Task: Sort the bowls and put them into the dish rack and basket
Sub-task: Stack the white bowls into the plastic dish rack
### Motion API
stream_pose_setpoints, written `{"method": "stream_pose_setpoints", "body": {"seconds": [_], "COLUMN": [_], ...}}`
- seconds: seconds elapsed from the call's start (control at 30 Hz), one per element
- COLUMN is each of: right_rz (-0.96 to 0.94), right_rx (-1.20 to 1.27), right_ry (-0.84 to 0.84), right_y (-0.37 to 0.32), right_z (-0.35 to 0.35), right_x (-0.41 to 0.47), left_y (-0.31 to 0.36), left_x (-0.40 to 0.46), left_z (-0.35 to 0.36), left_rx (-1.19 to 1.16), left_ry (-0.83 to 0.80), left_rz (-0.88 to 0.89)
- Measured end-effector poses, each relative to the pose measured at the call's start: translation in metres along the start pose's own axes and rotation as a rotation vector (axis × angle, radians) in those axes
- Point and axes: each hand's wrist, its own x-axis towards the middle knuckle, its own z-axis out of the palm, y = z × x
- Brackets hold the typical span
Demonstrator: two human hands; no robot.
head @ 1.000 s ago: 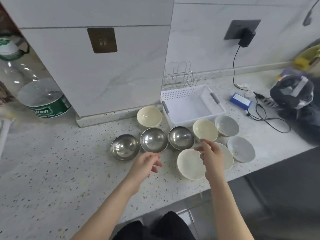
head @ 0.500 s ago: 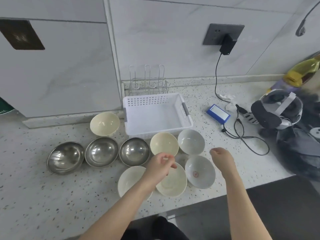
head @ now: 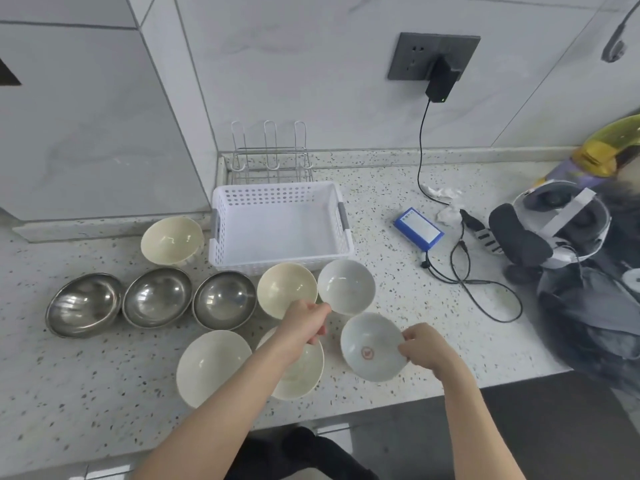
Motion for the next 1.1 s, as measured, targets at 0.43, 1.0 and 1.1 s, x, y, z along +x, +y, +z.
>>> {"method": "stream_pose_setpoints", "body": {"seconds": [0.43,1.0,1.1], "right_rz": [-0.011,-0.011,-0.060], "right_rx": [0.621,0.832,0.909], "right_ry": [0.207,0.418,0.415], "right_y": [0.002,-0.022,-0.049], "right_z": [-0.050,-0.041,-0.039], "right_x": [-0.003,-0.025,-0.038], "left_y": [0.003,0.006,0.013], "left_x": [0.019,0.010,-0.009], "left_z": [0.053,0.053,0.028], "left_rx": [-0.652,-0.449,-0.431], "left_ry": [-0.099,-0.058,-0.078], "left_rz": [-0.431,-0.230,-0.122]}}
